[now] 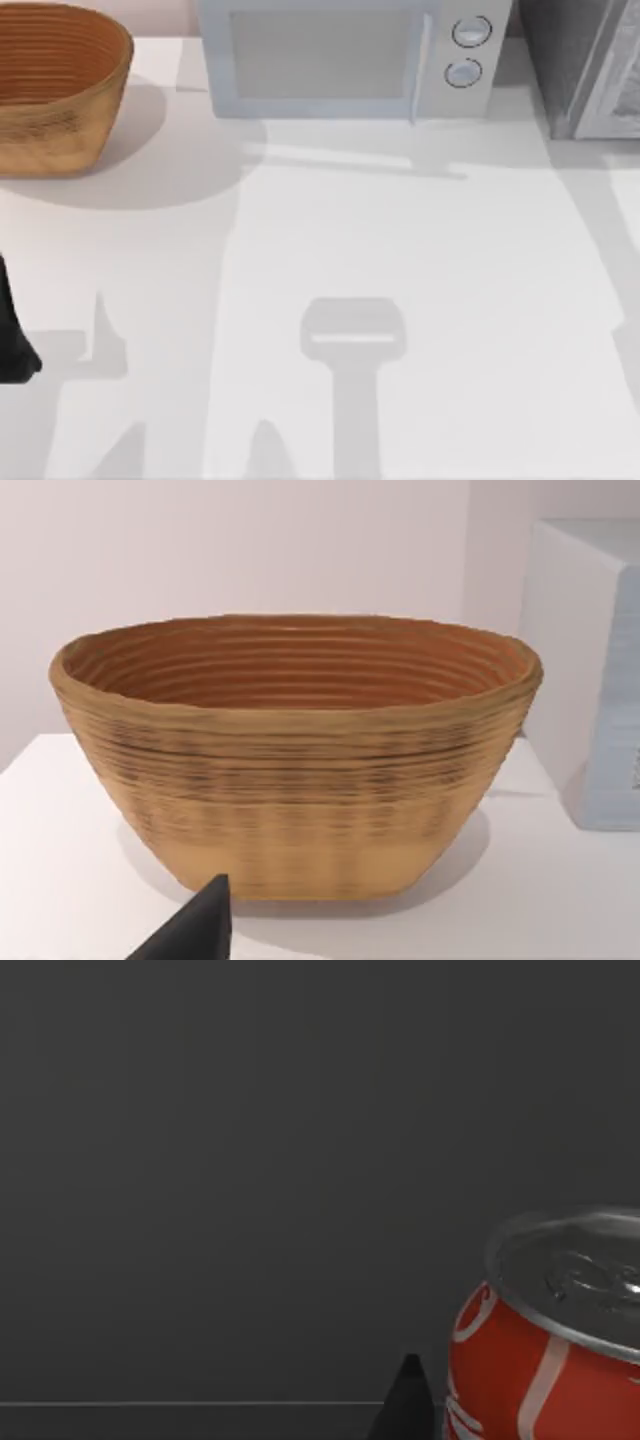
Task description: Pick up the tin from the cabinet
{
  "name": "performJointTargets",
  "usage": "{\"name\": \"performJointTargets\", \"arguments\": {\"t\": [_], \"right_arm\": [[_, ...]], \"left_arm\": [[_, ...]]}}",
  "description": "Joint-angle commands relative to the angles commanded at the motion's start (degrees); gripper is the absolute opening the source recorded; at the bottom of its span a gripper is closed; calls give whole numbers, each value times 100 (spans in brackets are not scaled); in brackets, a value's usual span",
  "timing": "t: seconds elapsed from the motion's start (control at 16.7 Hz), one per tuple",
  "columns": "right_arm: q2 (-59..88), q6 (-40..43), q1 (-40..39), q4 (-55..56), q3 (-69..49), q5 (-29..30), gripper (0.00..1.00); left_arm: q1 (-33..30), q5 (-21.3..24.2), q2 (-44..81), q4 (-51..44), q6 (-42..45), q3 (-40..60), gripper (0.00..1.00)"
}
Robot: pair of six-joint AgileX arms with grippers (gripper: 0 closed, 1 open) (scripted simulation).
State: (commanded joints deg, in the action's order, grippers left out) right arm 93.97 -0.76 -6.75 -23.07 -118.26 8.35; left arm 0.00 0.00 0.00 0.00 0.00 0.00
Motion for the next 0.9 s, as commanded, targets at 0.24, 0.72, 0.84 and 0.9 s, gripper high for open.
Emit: {"name": "performJointTargets", "arguments": {"t": [0.24, 0.72, 0.84, 0.9], "right_arm": [[-1176, 0, -214, -669, 515, 170, 0], [-1671, -8, -293, -984, 741, 244, 0], [-1804, -8, -274, -899, 876, 219, 0], [-1937, -7, -259, -828, 1028, 195, 0]], "left_arm": [[0, 0, 0, 0, 0, 0, 100], [0, 0, 0, 0, 0, 0, 100], [0, 0, 0, 0, 0, 0, 100], [0, 0, 0, 0, 0, 0, 100]]}}
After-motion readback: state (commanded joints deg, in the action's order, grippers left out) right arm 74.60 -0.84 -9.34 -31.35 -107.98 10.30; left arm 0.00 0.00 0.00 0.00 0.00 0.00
